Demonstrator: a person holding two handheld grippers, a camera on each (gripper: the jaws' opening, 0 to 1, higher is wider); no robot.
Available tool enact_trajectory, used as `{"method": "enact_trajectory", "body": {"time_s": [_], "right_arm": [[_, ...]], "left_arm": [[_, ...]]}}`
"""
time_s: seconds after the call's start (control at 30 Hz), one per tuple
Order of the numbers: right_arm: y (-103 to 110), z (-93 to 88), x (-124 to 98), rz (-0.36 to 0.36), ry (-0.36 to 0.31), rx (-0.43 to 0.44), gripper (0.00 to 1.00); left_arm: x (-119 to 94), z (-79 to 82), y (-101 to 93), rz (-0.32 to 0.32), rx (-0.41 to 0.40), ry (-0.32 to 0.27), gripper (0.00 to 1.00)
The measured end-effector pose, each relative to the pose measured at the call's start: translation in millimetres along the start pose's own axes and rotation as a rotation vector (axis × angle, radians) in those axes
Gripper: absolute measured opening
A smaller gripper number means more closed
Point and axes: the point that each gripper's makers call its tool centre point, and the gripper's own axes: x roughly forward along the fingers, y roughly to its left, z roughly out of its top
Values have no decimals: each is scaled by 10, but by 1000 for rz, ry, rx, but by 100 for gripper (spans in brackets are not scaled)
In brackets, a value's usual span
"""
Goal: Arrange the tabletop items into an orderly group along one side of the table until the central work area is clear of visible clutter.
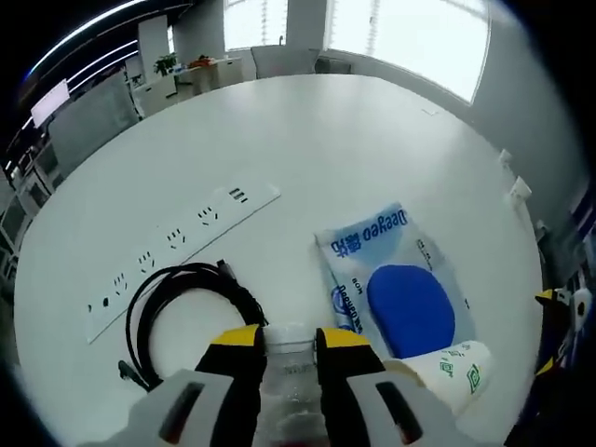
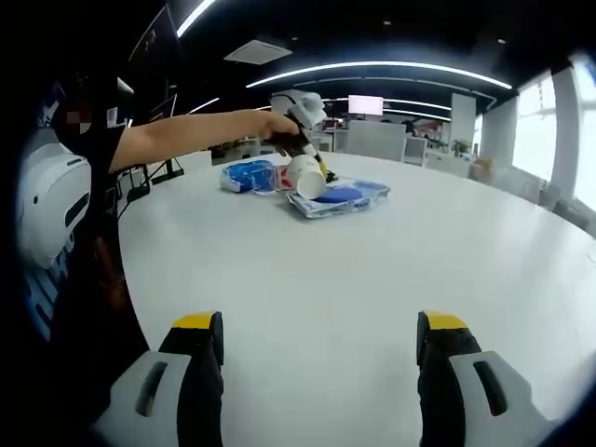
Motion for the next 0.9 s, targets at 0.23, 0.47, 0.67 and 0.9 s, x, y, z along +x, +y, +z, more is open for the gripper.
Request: {"method": "enact_trajectory", "body": {"time_s": [0.23,0.47,0.67,0.9], "right_arm": [[32,19,-25,0,-5,-5,82],[68,75,-80,-4,-17,-16,82],[55,64,-127,-17,-15,-16,82],[36,91,-205,-32,-26,-18,82]], "left_arm": [[-178,80,-34,-28,1,-81,19],[-298,91,-55,-30,21,-108,19],[-396,121,-98,-24,53,-130,19],[-558,147,-190,-18,101,-170,19]]}}
